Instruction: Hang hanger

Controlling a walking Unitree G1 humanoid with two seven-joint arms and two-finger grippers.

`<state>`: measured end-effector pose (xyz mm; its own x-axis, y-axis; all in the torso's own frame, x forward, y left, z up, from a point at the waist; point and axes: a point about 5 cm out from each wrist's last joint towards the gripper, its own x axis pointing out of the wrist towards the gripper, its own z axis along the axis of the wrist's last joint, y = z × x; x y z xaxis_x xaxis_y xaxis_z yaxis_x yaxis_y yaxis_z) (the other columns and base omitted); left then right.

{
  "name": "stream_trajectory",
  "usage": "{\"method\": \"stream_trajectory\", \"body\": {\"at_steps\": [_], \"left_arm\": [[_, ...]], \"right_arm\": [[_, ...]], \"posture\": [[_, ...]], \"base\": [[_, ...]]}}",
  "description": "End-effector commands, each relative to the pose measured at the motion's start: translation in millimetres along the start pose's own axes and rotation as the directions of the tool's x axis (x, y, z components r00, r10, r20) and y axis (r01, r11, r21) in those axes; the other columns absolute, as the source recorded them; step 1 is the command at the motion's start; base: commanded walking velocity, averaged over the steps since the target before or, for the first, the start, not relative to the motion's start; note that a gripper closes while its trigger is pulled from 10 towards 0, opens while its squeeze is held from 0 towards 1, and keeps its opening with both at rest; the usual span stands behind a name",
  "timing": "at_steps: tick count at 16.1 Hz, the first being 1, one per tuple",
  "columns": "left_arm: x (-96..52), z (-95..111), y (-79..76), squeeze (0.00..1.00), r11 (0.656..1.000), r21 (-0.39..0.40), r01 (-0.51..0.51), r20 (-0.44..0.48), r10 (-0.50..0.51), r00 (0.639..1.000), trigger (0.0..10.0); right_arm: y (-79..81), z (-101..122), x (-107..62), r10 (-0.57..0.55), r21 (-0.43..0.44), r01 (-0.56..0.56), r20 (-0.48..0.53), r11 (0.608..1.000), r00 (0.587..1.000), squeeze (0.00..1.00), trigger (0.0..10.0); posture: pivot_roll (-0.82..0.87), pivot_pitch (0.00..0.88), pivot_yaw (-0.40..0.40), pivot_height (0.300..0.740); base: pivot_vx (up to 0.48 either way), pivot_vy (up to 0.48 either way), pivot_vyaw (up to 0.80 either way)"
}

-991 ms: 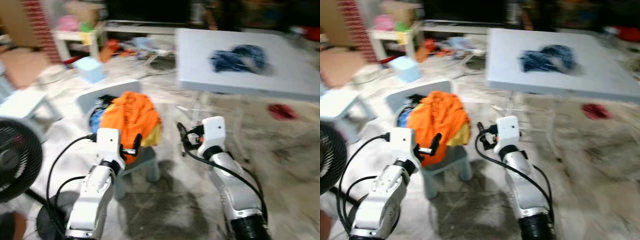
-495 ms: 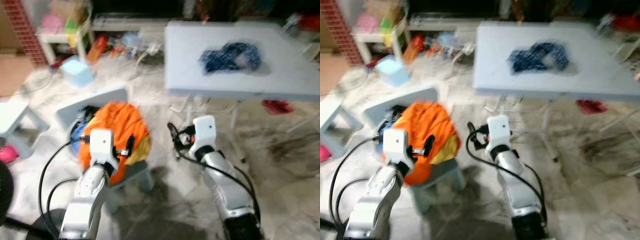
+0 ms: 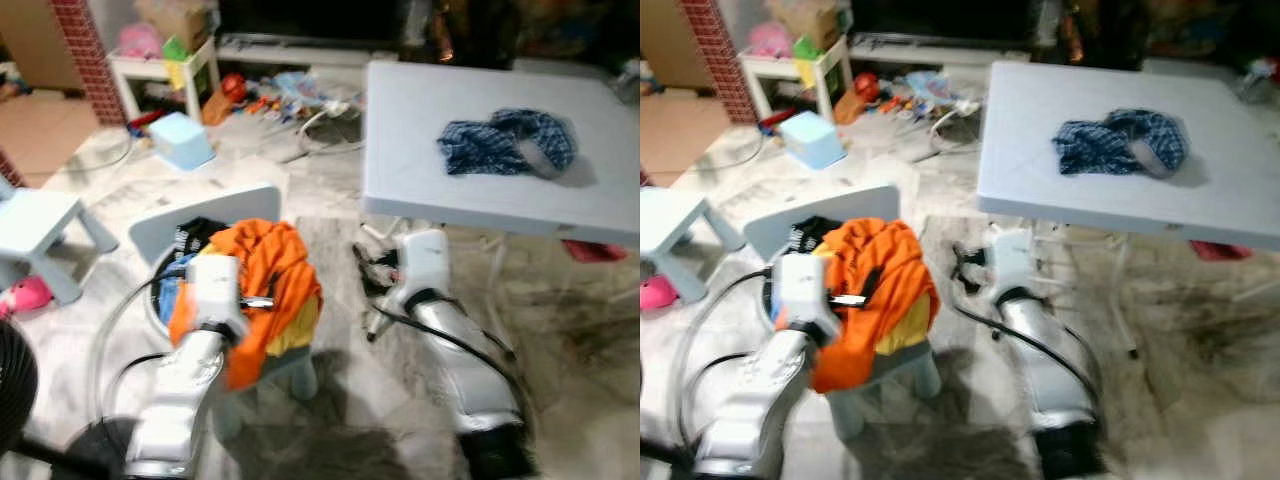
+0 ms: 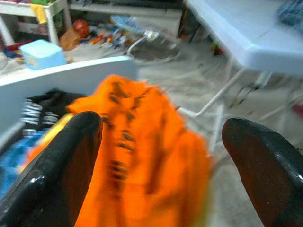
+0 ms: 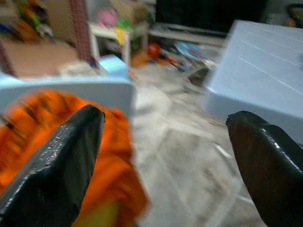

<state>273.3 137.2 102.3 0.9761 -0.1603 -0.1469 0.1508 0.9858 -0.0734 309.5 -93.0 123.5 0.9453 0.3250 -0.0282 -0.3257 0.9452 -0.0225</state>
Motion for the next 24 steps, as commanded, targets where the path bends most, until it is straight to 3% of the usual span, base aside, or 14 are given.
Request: {"method": "stream_trajectory", "body": {"at_steps": [1, 9, 24], "left_arm": [[1.7, 3.5, -9.7, 0.00, 0.999, -0.011, 0.031, 0.012, -0.031, 0.999, 10.0], [3.2, 3.4, -10.5, 0.00, 0.999, -0.009, 0.035, 0.006, -0.035, 0.999, 10.0], [4.3, 8.0, -16.0, 0.00, 0.997, -0.050, 0.059, 0.045, -0.057, 0.997, 10.0]], "right_arm": [[-11.2, -1.6, -3.0, -0.031, -0.012, 0.031, -0.007, 0.999, 0.999, 0.00, 10.0], [-11.1, -2.8, -3.3, -0.032, -0.011, 0.032, -0.013, 0.999, 0.999, 0.00, 10.0], [-8.2, -0.5, -1.9, -0.013, -0.039, 0.013, -0.001, 0.999, 1.000, 0.00, 10.0]], "posture": [[-0.04, 0.000, -0.043, 0.740], [-0.04, 0.000, -0.045, 0.740], [-0.04, 0.000, -0.054, 0.740]], "base": [[0.000, 0.442, 0.00], [0.033, 0.420, 0.00], [0.000, 0.000, 0.00]]}}
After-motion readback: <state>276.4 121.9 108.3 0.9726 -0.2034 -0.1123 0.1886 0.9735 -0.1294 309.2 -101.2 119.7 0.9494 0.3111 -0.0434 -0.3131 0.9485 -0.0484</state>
